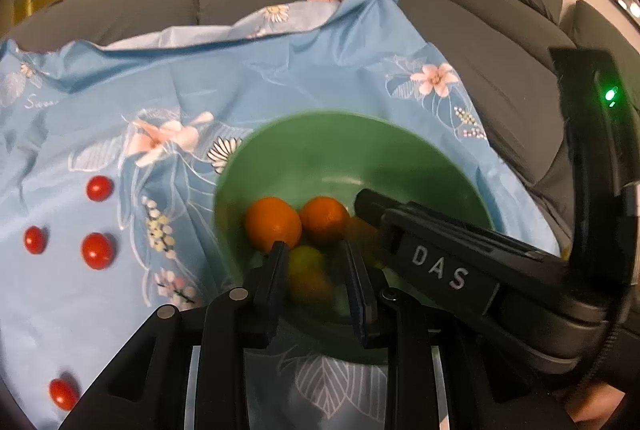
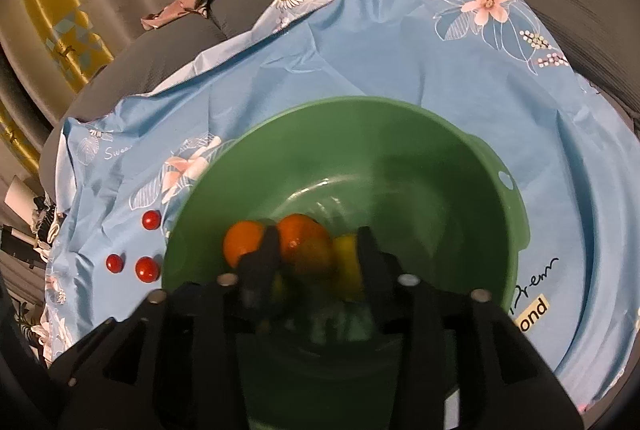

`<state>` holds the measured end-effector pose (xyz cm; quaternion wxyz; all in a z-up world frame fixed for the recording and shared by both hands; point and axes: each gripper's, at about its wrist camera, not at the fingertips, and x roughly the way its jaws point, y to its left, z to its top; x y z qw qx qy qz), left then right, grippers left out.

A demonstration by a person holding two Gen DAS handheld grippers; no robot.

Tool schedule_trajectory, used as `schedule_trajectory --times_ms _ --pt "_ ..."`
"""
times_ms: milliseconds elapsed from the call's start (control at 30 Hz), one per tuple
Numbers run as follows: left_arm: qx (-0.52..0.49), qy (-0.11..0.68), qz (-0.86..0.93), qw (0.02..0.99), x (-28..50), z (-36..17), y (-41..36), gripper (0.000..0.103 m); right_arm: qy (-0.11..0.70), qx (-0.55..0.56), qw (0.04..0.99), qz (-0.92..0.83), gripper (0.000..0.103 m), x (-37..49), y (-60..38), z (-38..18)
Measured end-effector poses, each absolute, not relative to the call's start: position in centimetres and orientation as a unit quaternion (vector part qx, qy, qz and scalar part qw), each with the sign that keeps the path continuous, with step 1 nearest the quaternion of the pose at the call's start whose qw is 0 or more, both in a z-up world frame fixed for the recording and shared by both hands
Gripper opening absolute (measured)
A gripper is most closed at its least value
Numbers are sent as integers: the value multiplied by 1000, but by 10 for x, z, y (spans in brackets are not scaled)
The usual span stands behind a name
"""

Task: Organize fruits
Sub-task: 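Open both grippers to release the small fruits into the bowl, then move the left gripper to a cherry tomato while the right moves to another tomato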

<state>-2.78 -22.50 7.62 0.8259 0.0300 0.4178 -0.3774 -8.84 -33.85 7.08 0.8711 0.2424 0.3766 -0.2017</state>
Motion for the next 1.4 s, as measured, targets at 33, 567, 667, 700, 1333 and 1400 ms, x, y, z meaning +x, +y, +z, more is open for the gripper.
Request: schedule_trajectory --times_ms 33,567,667,700,1333,1400 --pt "29 417 -376 827 -29 79 -223 38 374 241 873 -201 49 -89 -337 72" --pt "-91 415 -212 880 3 115 -59 40 333 227 900 -166 57 -89 -315 98" --pt "-119 419 -165 885 4 105 -21 40 334 218 906 -144 57 -82 -300 101" --pt "-127 427 -156 881 5 101 -13 40 334 214 908 -136 57 -79 -294 102" --pt "-85 536 -176 821 -6 34 -25 40 478 105 872 22 52 51 -172 50" --pt "-96 545 -179 813 -2 29 -25 36 490 105 865 27 44 58 -171 39"
